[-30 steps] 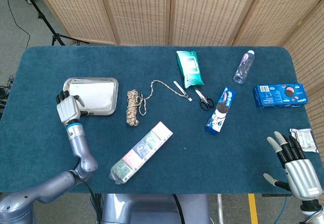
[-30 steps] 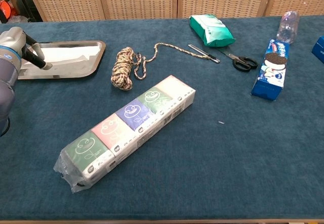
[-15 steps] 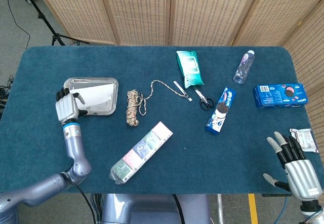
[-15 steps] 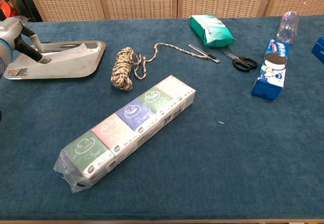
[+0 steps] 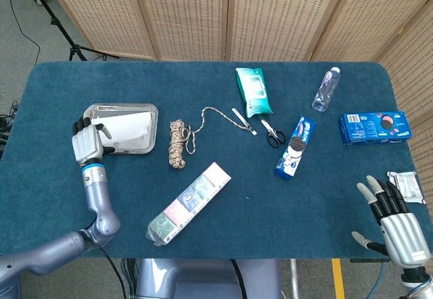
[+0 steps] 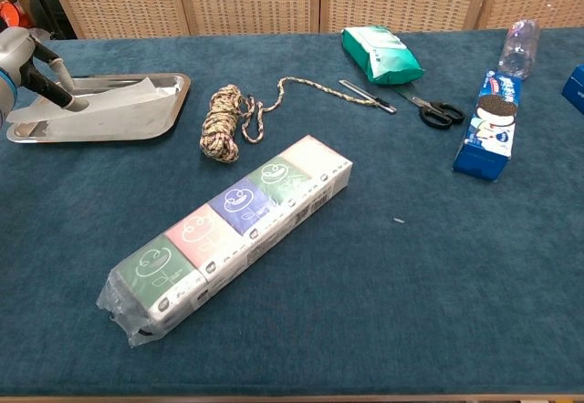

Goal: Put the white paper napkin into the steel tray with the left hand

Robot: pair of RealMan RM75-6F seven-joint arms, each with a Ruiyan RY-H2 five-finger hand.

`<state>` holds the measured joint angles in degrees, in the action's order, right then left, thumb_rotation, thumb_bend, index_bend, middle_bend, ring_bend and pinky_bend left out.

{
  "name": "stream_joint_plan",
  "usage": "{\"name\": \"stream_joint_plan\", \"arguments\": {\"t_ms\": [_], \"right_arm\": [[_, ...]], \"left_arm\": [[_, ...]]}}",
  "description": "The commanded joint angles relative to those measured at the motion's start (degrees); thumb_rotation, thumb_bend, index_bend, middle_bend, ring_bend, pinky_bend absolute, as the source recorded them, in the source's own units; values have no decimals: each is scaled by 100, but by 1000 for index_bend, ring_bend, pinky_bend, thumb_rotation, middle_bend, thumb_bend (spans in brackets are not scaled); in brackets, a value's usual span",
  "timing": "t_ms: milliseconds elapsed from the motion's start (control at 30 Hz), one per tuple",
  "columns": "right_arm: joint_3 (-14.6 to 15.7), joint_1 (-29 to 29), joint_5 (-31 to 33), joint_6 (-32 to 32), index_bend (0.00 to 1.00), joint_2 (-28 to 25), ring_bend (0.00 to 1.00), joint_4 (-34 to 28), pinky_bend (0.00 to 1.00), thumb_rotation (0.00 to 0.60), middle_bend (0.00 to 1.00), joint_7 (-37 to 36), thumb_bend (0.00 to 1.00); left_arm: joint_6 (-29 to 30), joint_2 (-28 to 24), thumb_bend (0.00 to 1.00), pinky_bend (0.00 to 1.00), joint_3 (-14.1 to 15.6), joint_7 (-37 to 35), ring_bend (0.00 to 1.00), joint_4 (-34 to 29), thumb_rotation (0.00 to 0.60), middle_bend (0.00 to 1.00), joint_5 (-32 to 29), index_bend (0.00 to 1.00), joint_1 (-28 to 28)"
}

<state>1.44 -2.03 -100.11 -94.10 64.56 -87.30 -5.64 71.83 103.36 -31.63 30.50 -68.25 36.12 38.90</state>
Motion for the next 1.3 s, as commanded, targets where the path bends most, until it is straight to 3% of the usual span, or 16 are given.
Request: {"name": "stream_joint_plan", "arguments": {"t_ms": [33, 400, 700, 900, 1300], "right_arm": [[1, 1, -3, -3, 0, 1, 0, 1, 0, 600, 0, 3, 0], [1, 6, -5, -11, 0, 6, 0, -5, 0, 600, 0, 16, 0], [2, 5, -1, 0, 0, 5, 0, -12, 0, 600, 0, 34, 0], [4, 11, -8, -13, 0, 6, 0, -10, 0, 600, 0, 35, 0], [-2, 20, -2, -37, 0, -5, 0, 0, 0, 600, 0, -3, 0]], "left_arm": [[69, -43, 217, 0, 15, -27, 0, -71, 589, 0, 49, 640, -10], [206, -194, 217, 0, 61, -68, 0, -369, 591, 0, 122, 640, -50], [569, -489, 218, 0, 134, -166, 0, -1175, 591, 0, 478, 640, -146], [625, -582, 217, 0, 189, -143, 0, -1382, 593, 0, 482, 640, -169], [305, -893, 235, 0, 436, -501, 0, -1854, 598, 0, 589, 621, -348]]}}
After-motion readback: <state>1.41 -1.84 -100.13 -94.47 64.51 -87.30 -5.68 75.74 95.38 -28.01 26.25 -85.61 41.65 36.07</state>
